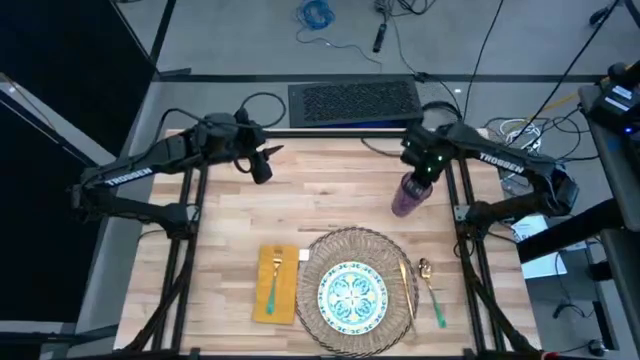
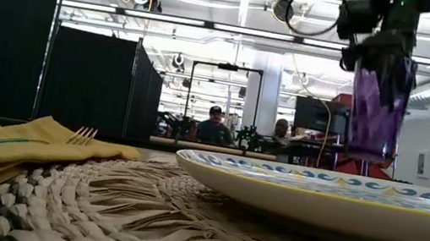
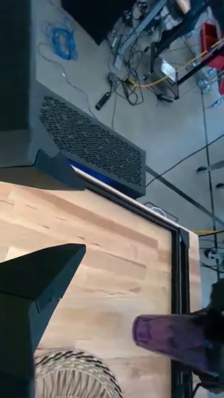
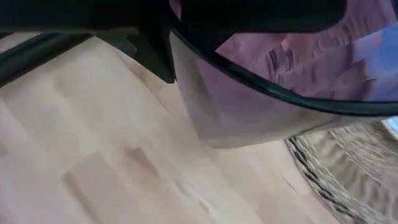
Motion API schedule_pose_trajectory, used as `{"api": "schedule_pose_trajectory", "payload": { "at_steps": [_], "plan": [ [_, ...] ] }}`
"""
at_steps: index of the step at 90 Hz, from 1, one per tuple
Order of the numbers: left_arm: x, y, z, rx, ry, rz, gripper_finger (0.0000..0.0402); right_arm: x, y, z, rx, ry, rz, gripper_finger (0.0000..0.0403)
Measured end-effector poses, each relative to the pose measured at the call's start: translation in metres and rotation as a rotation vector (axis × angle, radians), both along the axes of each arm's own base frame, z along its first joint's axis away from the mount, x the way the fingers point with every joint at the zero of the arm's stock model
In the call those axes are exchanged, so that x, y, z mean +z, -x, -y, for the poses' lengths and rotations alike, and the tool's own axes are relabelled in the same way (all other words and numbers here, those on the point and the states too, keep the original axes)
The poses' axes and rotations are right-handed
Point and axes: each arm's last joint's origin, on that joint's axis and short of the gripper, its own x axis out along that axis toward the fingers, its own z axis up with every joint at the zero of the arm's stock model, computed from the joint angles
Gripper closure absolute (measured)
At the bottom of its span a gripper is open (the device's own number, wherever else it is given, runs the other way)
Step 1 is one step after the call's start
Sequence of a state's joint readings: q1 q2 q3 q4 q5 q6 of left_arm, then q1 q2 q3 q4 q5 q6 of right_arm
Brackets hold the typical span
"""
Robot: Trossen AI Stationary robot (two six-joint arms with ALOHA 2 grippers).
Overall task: Set table place
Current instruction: Move the violet glass to the top right of the brown placemat
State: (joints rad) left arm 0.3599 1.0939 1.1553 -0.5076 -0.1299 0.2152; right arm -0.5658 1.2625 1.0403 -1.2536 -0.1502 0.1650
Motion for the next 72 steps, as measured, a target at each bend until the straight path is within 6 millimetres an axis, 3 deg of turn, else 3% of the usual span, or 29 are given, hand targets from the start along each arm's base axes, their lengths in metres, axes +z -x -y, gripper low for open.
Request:
{"api": "schedule_pose_trajectory", "payload": {
  "at_steps": [26,72],
  "plan": [
    [-0.001,-0.001,0.0,0.0,0.003,-0.005,0.0265,-0.025,-0.004,-0.022,0.001,-0.004,-0.087,0.0403],
    [-0.022,-0.025,-0.008,-0.029,0.049,-0.083,0.0265,-0.026,-0.011,-0.03,-0.027,0.028,-0.074,0.0403]
  ]
}}
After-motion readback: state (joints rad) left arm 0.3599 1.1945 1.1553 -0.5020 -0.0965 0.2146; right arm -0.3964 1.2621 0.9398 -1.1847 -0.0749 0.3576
